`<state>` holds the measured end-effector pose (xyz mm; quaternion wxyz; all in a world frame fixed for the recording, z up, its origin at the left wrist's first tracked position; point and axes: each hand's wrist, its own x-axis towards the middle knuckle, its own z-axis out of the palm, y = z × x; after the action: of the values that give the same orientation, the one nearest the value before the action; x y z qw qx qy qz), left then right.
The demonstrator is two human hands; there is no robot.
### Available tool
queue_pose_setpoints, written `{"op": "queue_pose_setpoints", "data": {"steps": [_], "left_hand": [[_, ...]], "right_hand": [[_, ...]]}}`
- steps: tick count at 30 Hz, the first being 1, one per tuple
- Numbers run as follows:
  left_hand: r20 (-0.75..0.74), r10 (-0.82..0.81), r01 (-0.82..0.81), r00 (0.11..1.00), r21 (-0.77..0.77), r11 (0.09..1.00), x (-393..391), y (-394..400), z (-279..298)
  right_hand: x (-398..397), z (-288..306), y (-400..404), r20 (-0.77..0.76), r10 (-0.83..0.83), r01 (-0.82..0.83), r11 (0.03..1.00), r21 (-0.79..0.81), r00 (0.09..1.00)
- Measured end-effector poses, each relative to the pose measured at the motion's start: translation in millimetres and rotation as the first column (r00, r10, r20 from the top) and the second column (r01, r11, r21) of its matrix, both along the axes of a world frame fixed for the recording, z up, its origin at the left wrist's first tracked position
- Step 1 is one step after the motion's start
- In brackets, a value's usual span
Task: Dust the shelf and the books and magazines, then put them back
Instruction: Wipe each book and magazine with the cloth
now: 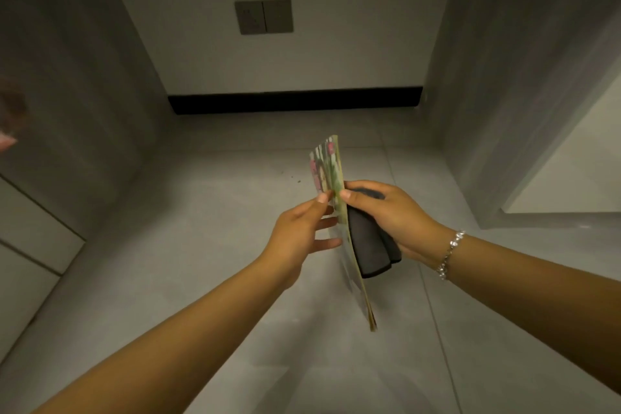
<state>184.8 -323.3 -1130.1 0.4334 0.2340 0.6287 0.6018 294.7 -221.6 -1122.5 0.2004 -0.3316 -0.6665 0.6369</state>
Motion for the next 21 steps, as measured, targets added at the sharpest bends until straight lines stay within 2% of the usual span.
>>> {"op": "queue_pose_setpoints", "data": {"steps": [3, 7, 12, 15, 18, 21], "left_hand": [[-0.03, 0.005, -0.004, 1.0, 0.01, 1.0, -4.9, 0.6, 1.0], [-0.081, 0.115, -0.115, 0.99, -0.001, 0.993, -16.0, 3.9, -2.4], [0.053, 0.166, -0.166, 0.985, -0.005, 0.986, -36.1, 6.6, -1.0], [0.087, 0.269, -0.269, 0.959, -0.013, 0.963, -54.4, 5.5, 0.3], [0.065, 0.339, -0.343, 0.938, 0.05, 0.938, -66.8, 0.0, 9.2], [0.06, 0.333, -0.338, 0.941, 0.123, 0.933, -72.9, -8.2, 26.6]], "right_hand": [[-1.4, 2.7, 4.3, -0.029, -0.049, 0.051, 0.996, 0.068, 0.998], [-1.0, 5.6, 11.4, -0.051, -0.091, 0.092, 0.995, 0.035, 0.995], [4.7, 15.8, 20.0, 0.057, 0.014, -0.019, 0.996, 0.092, 0.998], [6.4, 24.8, 26.4, 0.024, -0.01, 0.007, 0.991, 0.137, 1.0], [8.5, 39.0, 31.8, -0.018, -0.043, 0.047, 0.936, 0.35, 0.999], [14.3, 55.1, 37.8, -0.052, -0.055, 0.074, 0.85, 0.522, 0.997]]}}
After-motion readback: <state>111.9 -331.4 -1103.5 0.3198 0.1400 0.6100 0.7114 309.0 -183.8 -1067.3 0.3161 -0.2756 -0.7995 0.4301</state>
